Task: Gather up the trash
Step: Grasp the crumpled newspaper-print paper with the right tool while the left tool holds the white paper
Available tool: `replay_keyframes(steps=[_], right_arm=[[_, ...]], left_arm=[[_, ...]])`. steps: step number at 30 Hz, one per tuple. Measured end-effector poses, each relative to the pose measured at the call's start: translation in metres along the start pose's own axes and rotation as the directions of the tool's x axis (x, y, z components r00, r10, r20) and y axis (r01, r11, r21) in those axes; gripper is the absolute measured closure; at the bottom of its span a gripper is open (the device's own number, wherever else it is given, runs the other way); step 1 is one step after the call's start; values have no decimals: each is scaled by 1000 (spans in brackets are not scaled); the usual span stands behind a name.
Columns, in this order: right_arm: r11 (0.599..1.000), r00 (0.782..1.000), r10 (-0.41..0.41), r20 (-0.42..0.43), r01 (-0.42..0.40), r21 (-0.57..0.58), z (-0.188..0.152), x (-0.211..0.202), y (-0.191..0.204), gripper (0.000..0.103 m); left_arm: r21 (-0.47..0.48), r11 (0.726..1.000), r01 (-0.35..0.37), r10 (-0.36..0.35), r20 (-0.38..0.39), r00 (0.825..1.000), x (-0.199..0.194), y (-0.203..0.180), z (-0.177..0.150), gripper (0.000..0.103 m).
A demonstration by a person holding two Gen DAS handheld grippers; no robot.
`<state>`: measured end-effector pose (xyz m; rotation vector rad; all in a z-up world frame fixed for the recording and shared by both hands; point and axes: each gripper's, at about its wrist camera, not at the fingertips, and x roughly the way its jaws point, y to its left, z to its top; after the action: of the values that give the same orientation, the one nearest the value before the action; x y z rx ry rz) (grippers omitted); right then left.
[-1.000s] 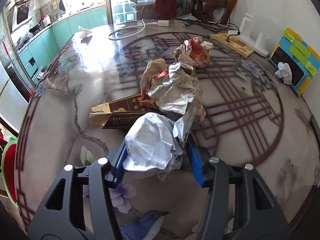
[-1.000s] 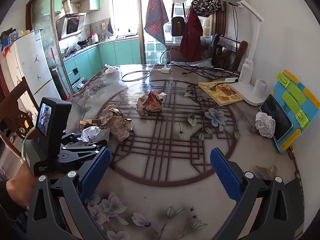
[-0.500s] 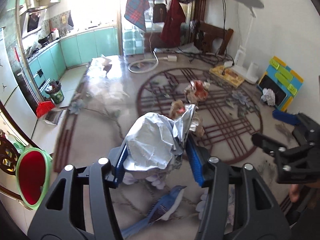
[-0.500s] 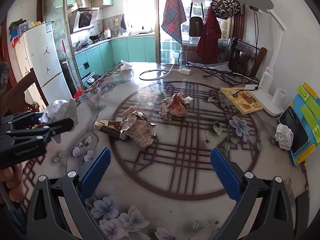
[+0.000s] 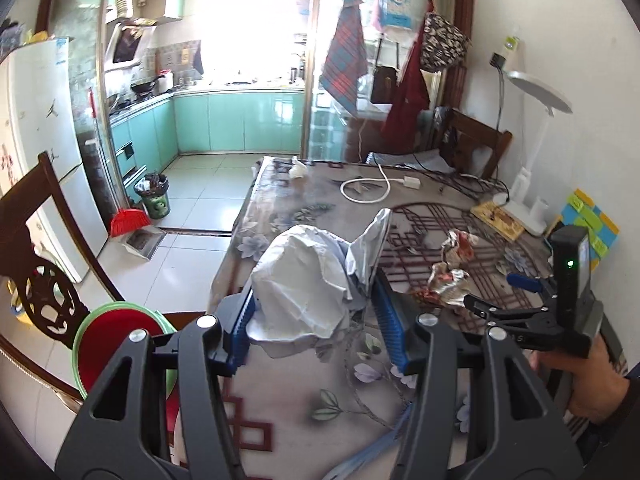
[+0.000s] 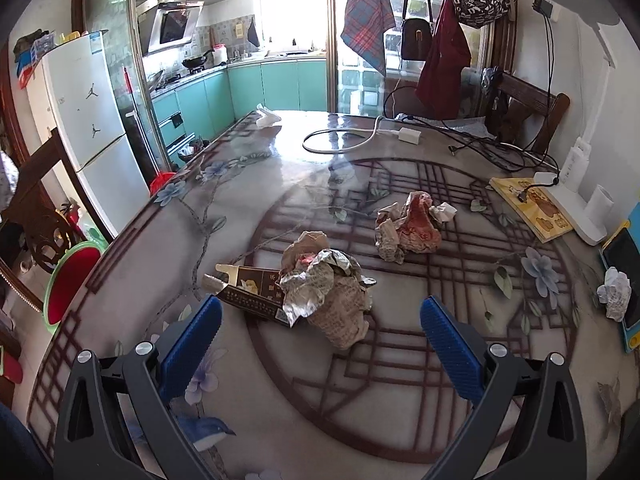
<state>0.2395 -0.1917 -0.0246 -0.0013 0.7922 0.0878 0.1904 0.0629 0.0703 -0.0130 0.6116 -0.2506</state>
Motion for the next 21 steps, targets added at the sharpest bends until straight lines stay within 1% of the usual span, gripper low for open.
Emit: replay_keyframes(steps=[2, 9, 11, 12, 13, 14, 15, 18, 20, 21], right_arm=[[1000, 1000, -5, -11, 5, 6, 5, 12, 1, 7], [998, 997, -15, -76, 20, 63, 11, 52, -4, 7], [997, 996, -16, -88, 22, 69, 10, 59, -6, 8], [997, 995, -18, -96, 24, 68, 9, 62, -7, 12], [997, 994, -16, -108, 24, 67, 8, 66, -8, 23], [997, 993, -14, -120, 22, 68, 6, 69, -9, 27], [997, 992, -5, -128, 15, 72, 5, 71, -11, 36], [998, 993, -22, -117, 30, 61, 3, 70, -12, 45], [998, 993, -18, -116, 26, 63, 2, 67, -13, 49], [998, 993, -19, -113, 26, 60, 2, 64, -13, 54]], left_arm=[[-27, 1000, 1, -1, -5, 1000, 3, 9, 0, 51], [-27, 1000, 8, -7, 18, 1000, -2, 18, 4, 51], [-29, 1000, 8, -8, 26, 1000, -4, 20, 5, 51], [-31, 999, 8, -7, 28, 1000, -4, 21, 5, 51], [-32, 999, 7, -6, 29, 1000, -5, 23, 5, 51], [-33, 999, 5, -4, 31, 1000, -5, 25, 6, 51], [-36, 999, 6, -5, 31, 999, -5, 26, 6, 51], [-37, 999, 6, -5, 31, 999, -5, 26, 6, 51], [-30, 1000, 2, -1, 33, 999, -5, 26, 6, 51], [-30, 1000, 2, -1, 32, 999, -5, 26, 6, 51]])
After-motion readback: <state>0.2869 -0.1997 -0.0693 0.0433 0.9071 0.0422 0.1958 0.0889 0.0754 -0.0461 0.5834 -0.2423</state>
